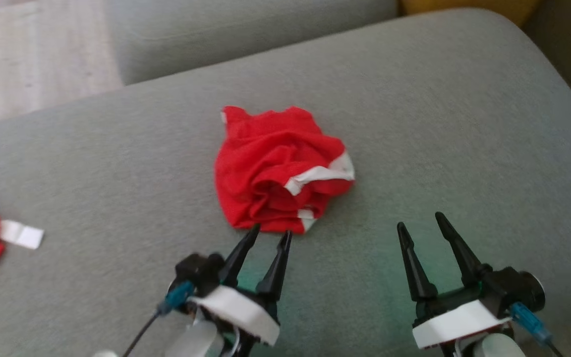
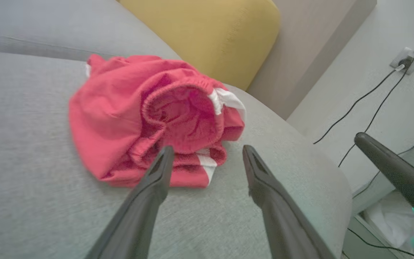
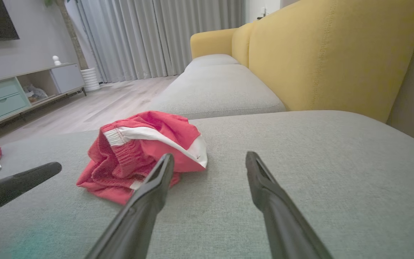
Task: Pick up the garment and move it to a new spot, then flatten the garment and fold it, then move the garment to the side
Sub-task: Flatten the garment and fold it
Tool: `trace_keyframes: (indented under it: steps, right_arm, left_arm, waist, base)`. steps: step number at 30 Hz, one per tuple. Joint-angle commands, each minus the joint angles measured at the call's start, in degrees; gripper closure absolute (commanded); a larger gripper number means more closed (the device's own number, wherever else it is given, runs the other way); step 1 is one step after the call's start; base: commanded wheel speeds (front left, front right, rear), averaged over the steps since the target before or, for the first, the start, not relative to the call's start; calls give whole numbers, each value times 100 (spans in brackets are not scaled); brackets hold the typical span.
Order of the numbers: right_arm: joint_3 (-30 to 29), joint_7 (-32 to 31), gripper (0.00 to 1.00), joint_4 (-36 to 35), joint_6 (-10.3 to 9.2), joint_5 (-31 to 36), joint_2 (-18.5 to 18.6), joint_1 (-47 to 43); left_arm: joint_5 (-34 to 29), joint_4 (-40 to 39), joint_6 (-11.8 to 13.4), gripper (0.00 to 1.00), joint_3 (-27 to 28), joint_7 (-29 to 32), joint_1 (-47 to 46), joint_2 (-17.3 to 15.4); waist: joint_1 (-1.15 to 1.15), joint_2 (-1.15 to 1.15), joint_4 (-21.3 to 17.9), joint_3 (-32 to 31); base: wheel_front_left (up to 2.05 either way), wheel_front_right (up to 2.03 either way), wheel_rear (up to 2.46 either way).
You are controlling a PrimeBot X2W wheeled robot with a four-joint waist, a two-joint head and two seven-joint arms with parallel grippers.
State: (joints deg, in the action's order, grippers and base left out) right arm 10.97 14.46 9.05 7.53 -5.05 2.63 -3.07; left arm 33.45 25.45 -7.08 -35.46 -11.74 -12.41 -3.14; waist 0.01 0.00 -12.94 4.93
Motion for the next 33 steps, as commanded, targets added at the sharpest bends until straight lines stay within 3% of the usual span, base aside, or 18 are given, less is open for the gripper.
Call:
trace_keyframes:
  steps: [1, 11, 25, 26, 28, 33]
  right_arm:
    - [153, 54, 0, -210, -4, -51, 25, 248]
    - [237, 54, 0, -234, -4, -95, 25, 371]
    - [266, 54, 0, -239, -4, -94, 25, 369]
    - [270, 54, 0, -236, -4, -93, 25, 366]
    - [282, 54, 0, -227, -4, -89, 25, 366]
    - [303, 54, 0, -213, -4, -71, 25, 367]
  left_arm:
    - [98, -33, -18, 0, 60, -18, -401, 26]
    - [593, 568, -36, 0, -133, -77, -1086, 13]
    - [638, 704, -39, 0, 97, -299, -1464, -26]
    - [634, 705, -39, 13, 121, -304, -1476, -26]
    - [633, 702, -40, 100, 141, -311, -1486, -25]
    - [701, 701, -40, 100, 43, -318, -1506, -23]
  waist:
    - [-1, 0, -288, 216]
    - [-1, 0, -701, 414]
    - [-1, 0, -814, 456]
    - [-1, 0, -815, 452]
    - [-1, 0, -817, 440]
    - [-1, 0, -813, 414]
  base:
    - [0, 0, 0]
    - [0, 0, 0]
    - [0, 0, 0]
    - [0, 0, 0]
    - [0, 0, 0]
    - [0, 0, 0]
